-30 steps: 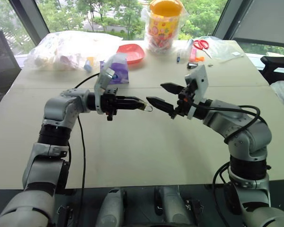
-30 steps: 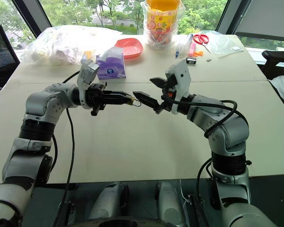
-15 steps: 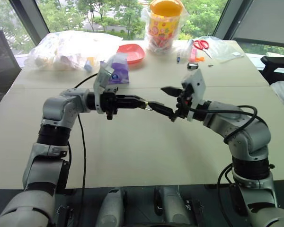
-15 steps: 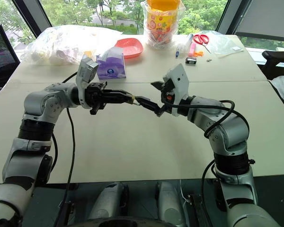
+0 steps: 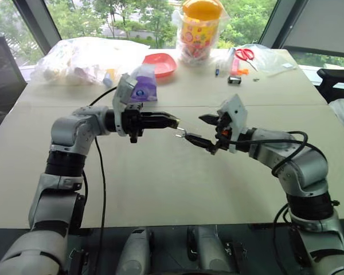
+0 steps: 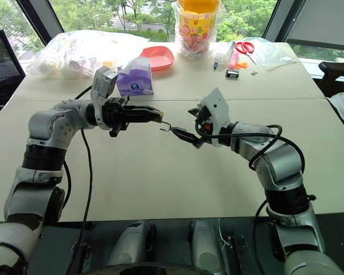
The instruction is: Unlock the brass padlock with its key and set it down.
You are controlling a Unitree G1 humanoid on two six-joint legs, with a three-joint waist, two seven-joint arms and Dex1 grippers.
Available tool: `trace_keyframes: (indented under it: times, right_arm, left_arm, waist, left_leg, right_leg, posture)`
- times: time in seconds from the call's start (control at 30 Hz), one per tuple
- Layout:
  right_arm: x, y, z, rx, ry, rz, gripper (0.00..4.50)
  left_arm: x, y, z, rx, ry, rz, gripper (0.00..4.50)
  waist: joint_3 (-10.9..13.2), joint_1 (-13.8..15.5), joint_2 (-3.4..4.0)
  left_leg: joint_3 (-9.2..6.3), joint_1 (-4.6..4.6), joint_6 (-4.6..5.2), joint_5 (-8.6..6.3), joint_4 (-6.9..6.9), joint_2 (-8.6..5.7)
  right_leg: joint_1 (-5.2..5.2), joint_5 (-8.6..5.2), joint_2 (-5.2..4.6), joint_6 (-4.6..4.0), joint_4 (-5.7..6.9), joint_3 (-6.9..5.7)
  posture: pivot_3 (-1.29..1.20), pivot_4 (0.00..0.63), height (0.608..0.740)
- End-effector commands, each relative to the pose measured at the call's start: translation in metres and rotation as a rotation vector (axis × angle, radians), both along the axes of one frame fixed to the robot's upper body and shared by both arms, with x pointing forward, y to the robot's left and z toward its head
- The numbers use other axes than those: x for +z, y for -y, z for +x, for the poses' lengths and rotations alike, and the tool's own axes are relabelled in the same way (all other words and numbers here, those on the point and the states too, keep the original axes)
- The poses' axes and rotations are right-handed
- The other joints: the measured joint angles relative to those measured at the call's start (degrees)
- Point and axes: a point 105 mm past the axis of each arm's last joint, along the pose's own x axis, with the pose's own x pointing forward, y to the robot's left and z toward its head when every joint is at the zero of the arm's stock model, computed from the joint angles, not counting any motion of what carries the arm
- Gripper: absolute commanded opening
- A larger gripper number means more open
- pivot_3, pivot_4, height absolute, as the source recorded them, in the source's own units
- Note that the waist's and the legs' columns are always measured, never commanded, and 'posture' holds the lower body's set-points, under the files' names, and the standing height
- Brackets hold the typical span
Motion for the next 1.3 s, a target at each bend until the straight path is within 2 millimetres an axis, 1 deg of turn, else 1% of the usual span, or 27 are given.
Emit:
trace_keyframes:
  times: [0.03, 0.07, 0.13, 0.2, 0.3, 0.37, 0.43, 0.5, 0.63, 0.67, 0.73, 0.77, 0.83, 0.97, 1.03, 1.07, 1.17, 1.23, 1.3]
  right_arm:
    - [0.011, 0.024, -0.003, -0.013, 0.122, -0.16, 4.44]
    - [0.012, 0.028, -0.008, 0.001, 0.133, -0.202, 4.44]
    - [0.015, 0.03, -0.018, 0.033, 0.137, -0.241, 4.44]
    - [0.017, 0.026, -0.03, 0.077, 0.119, -0.254, 4.44]
    - [0.011, 0.02, -0.045, 0.131, 0.072, -0.273, 4.44]
    - [0.005, 0.019, -0.049, 0.128, 0.054, -0.303, 4.44]
    - [0.004, 0.019, -0.048, 0.111, 0.049, -0.305, 4.44]
    - [0.004, 0.018, -0.048, 0.103, 0.049, -0.301, 4.44]
    - [0.003, 0.013, -0.049, 0.098, 0.051, -0.293, 4.44]
    - [0.003, 0.013, -0.049, 0.095, 0.051, -0.29, 4.49]
    - [0.002, 0.013, -0.048, 0.083, 0.054, -0.285, 4.5]
    - [0.001, 0.013, -0.047, 0.077, 0.054, -0.281, 4.5]
    - [0.001, 0.014, -0.046, 0.073, 0.053, -0.281, 4.5]
    - [0.001, 0.016, -0.044, 0.065, 0.053, -0.279, 4.5]
    - [0.0, 0.019, -0.043, 0.053, 0.052, -0.275, 4.5]
    - [0.0, 0.021, -0.043, 0.045, 0.053, -0.271, 4.5]
    - [-0.001, 0.024, -0.04, 0.017, 0.055, -0.234, 4.5]
    - [-0.003, 0.026, -0.036, -0.014, 0.051, -0.201, 4.5]
    - [-0.004, 0.03, -0.03, -0.07, 0.065, -0.163, 4.5]
  left_arm:
    - [-0.015, 0.009, 0.011, 0.071, -0.048, 0.004, 0.1]
    - [-0.022, 0.014, 0.014, 0.087, -0.075, 0.008, 0.1]
    - [-0.037, 0.024, 0.02, 0.117, -0.117, 0.034, 0.1]
    - [-0.052, 0.036, 0.028, 0.151, -0.186, 0.06, 0.1]
    - [-0.071, 0.052, 0.036, 0.179, -0.249, 0.101, 0.1]
    - [-0.074, 0.062, 0.041, 0.184, -0.306, 0.089, 0.1]
    - [-0.073, 0.068, 0.045, 0.177, -0.372, 0.056, 0.1]
    - [-0.075, 0.07, 0.049, 0.187, -0.4, 0.057, 0.1]
    - [-0.086, 0.07, 0.055, 0.224, -0.417, 0.118, 0.1]
    - [-0.089, 0.069, 0.056, 0.233, -0.419, 0.133, 0.53]
    - [-0.091, 0.066, 0.055, 0.225, -0.428, 0.147, 1.38]
    - [-0.092, 0.064, 0.055, 0.225, -0.429, 0.151, 1.89]
    - [-0.094, 0.058, 0.058, 0.252, -0.42, 0.174, 2.52]
    - [-0.09, 0.036, 0.065, 0.307, -0.326, 0.219, 2.52]
    - [-0.079, 0.02, 0.066, 0.323, -0.273, 0.205, 2.52]
    - [-0.075, 0.011, 0.066, 0.345, -0.214, 0.221, 2.52]
    - [-0.068, -0.012, 0.061, 0.414, -0.103, 0.255, 2.52]
    - [-0.059, -0.022, 0.054, 0.465, -0.048, 0.223, 2.52]
    - [-0.052, -0.03, 0.046, 0.514, -0.035, 0.178, 2.52]
  waist:
    - [0.0, 0.19, 0.0]
    - [0.0, 0.35, 0.0]
    - [0.0, 0.56, 0.0]
    - [0.0, 0.6, 0.0]
    - [0.01, 0.88, -0.01]
    - [0.02, 0.96, -0.03]
    - [0.02, 0.97, -0.03]
    - [0.02, 0.92, -0.04]
    - [0.02, 0.9, -0.03]
    - [0.02, 0.92, -0.03]
    - [0.02, 0.96, -0.04]
    - [0.02, 0.97, -0.04]
    - [0.02, 0.97, -0.04]
    - [0.02, 0.78, -0.04]
    - [0.02, 0.59, -0.03]
    - [0.02, 0.56, -0.03]
    - [0.01, 0.68, -0.02]
    - [0.01, 0.85, -0.03]
    - [0.01, 0.89, -0.02]
  left_leg:
    - [0.01, -0.01, 0.0, 0.0, 0.0, -0.02]
    - [0.03, -0.03, 0.0, 0.0, 0.0, -0.02]
    - [0.04, -0.03, 0.01, -0.01, 0.0, -0.02]
    - [0.03, -0.01, 0.02, -0.01, -0.01, 0.0]
    - [-0.02, -0.01, 0.03, -0.02, -0.01, 0.01]
    - [-0.03, -0.01, 0.02, -0.01, 0.0, 0.01]
    - [-0.01, -0.03, 0.02, -0.02, 0.03, 0.0]
    - [0.0, -0.05, 0.02, -0.02, 0.05, -0.01]
    - [-0.01, -0.04, 0.03, -0.02, 0.02, 0.0]
    - [-0.01, -0.04, 0.03, -0.02, 0.0, 0.0]
    - [-0.01, -0.06, 0.04, -0.03, -0.01, 0.0]
    - [-0.01, -0.07, 0.04, -0.03, 0.0, 0.0]
    - [-0.01, -0.08, 0.04, -0.03, 0.0, 0.0]
    - [-0.02, -0.08, 0.04, -0.03, 0.01, 0.0]
    - [0.01, -0.06, 0.04, -0.03, 0.0, 0.03]
    - [0.0, -0.05, 0.04, -0.03, -0.01, 0.06]
    - [-0.01, -0.04, 0.04, -0.03, -0.05, 0.12]
    - [-0.01, -0.05, 0.04, -0.03, -0.04, 0.12]
    - [-0.03, -0.05, 0.04, -0.03, -0.04, 0.18]
  right_leg:
    - [0.0, -0.01, -0.03, 0.02, -0.02, 0.0]
    - [0.0, -0.02, -0.03, 0.02, -0.04, 0.01]
    - [0.0, -0.02, -0.02, 0.03, -0.07, 0.02]
    - [-0.01, -0.02, 0.04, 0.05, -0.05, 0.01]
    - [-0.01, -0.02, 0.08, 0.05, -0.03, -0.03]
    - [-0.01, -0.03, 0.08, 0.05, -0.03, -0.03]
    - [0.0, -0.04, 0.04, 0.04, -0.06, -0.03]
    - [-0.01, -0.04, 0.01, 0.04, -0.08, -0.03]
    - [-0.01, -0.03, 0.02, 0.04, -0.08, -0.05]
    - [-0.02, -0.03, 0.02, 0.04, -0.08, -0.05]
    - [-0.03, -0.03, 0.02, 0.04, -0.08, -0.06]
    - [-0.03, -0.03, 0.01, 0.04, -0.08, -0.06]
    - [-0.04, -0.02, 0.0, 0.04, -0.08, -0.06]
    - [-0.03, -0.02, 0.0, 0.03, -0.08, -0.06]
    - [-0.05, -0.02, 0.02, 0.02, -0.07, -0.06]
    - [-0.06, -0.02, 0.03, 0.02, -0.06, -0.06]
    - [-0.08, -0.01, 0.04, 0.02, -0.04, -0.04]
    - [-0.09, -0.01, 0.01, 0.02, -0.03, -0.02]
    - [-0.08, -0.01, -0.05, 0.02, -0.04, 0.01]
  posture:
    - [0.0, 0.15, 0.74]
    - [0.0, 0.15, 0.74]
    - [0.0, 0.15, 0.74]
    - [0.0, 0.15, 0.74]
    - [0.0, 0.15, 0.74]
    - [0.0, 0.15, 0.74]
    - [0.0, 0.15, 0.74]
    - [0.0, 0.15, 0.74]
    - [0.0, 0.15, 0.74]
    - [0.0, 0.15, 0.74]
    - [0.0, 0.15, 0.74]
    - [0.0, 0.15, 0.74]
    - [0.0, 0.15, 0.74]
    - [0.0, 0.15, 0.74]
    - [0.0, 0.15, 0.74]
    - [0.0, 0.15, 0.74]
    - [0.0, 0.15, 0.74]
    - [0.0, 0.15, 0.74]
    - [0.0, 0.15, 0.74]
